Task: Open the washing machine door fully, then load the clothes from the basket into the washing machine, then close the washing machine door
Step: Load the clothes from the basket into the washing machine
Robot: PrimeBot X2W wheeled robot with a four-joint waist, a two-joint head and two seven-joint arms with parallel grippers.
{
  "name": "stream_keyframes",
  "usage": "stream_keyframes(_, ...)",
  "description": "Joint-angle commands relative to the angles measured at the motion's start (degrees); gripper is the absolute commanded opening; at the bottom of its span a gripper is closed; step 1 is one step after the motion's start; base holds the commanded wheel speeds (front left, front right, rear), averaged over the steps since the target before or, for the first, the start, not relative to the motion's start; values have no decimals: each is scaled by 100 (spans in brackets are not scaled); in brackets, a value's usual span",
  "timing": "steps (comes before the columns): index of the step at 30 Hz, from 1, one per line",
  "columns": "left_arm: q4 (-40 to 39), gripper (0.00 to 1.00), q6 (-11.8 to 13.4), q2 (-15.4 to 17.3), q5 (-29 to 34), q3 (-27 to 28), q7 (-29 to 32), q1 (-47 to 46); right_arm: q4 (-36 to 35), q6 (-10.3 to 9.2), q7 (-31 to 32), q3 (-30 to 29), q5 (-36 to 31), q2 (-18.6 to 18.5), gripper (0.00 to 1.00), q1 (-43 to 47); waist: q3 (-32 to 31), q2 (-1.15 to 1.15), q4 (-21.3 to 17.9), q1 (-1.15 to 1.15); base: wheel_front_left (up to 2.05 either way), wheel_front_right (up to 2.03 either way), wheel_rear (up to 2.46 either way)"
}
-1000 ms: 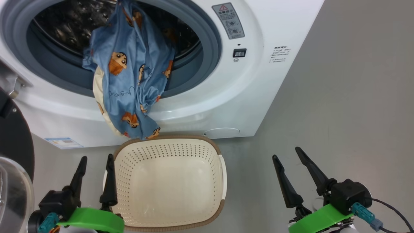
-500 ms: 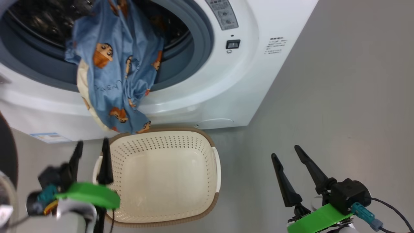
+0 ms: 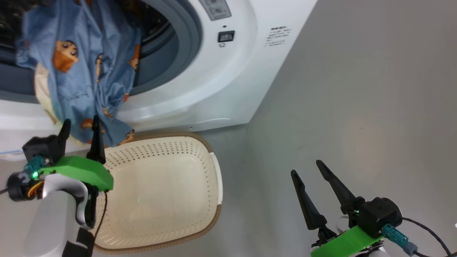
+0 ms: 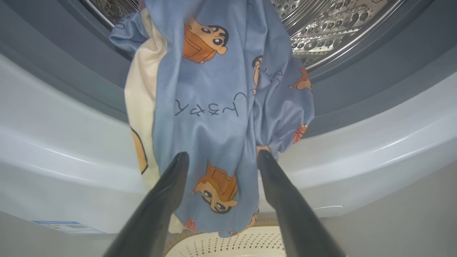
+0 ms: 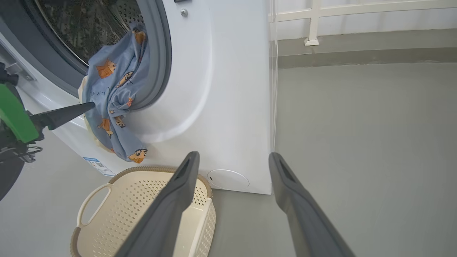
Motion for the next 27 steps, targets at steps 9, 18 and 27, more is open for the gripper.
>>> stream_keyframes(9, 517, 100, -86, 168, 373, 127, -36, -742, -255, 16, -28, 80, -57, 8, 100, 25, 365, 0, 24, 0, 0, 0, 0)
stream_keyframes(18, 838, 100, -60, 116, 581, 117, -37, -1259, -349, 16, -28, 31, -188, 8, 100, -25, 536, 0, 164, 0, 0, 0, 0)
stream_keyframes(27, 1010, 9, 64, 96, 709, 224, -37, -1597, -364, 16, -28, 18, -255, 8, 100, -45, 654, 0, 227, 0, 0, 0, 0)
